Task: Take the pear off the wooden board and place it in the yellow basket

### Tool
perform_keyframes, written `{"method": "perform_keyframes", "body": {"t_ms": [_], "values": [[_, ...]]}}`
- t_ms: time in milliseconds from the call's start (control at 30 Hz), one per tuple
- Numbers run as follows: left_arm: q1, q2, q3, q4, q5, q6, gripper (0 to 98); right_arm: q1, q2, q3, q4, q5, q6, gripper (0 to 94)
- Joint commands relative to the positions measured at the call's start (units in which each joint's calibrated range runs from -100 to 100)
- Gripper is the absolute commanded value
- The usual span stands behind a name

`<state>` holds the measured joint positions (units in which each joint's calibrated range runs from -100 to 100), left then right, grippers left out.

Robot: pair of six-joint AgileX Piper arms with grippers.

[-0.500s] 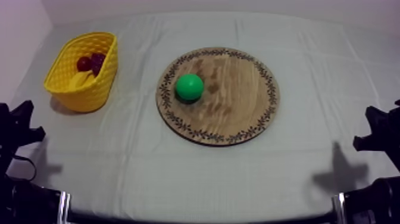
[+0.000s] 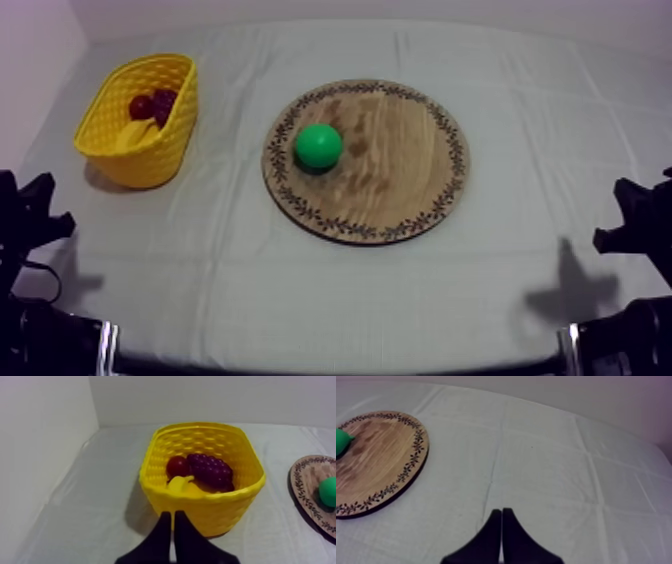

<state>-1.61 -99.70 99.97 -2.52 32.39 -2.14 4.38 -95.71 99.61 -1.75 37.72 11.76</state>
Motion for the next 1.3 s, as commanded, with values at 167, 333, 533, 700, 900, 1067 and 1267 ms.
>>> {"method": "perform_keyframes", "body": {"t_ms": [167,333,533,700,900,1067,1267], "values": [[-0.3,3.6,-0.7,-1.33,-5.6,1.4,0.0,0.0,0.0,0.1,0.0,0.0,0.0,0.5],[-0.3,10.1,-6.6,-1.40,-6.7,1.8,0.0,0.0,0.0,0.1,0.0,0.0,0.0,0.5],[0.7,20.5,-19.5,-0.33,-3.4,0.9,0.0,0.0,0.0,0.1,0.0,0.0,0.0,0.5],[0.9,30.5,-33.0,2.66,0.6,-2.2,0.0,0.0,0.0,0.1,0.0,0.0,0.0,0.5],[0.7,42.0,-50.2,6.16,9.9,-6.4,0.0,0.0,0.0,0.1,0.0,0.0,0.0,0.5],[5.3,51.6,-62.6,4.00,16.7,-6.4,0.0,0.0,0.0,0.1,0.0,0.0,0.0,0.5],[12.8,63.0,-74.5,-0.17,20.9,-5.5,0.0,0.0,0.0,0.1,0.0,0.0,0.0,0.5]]}}
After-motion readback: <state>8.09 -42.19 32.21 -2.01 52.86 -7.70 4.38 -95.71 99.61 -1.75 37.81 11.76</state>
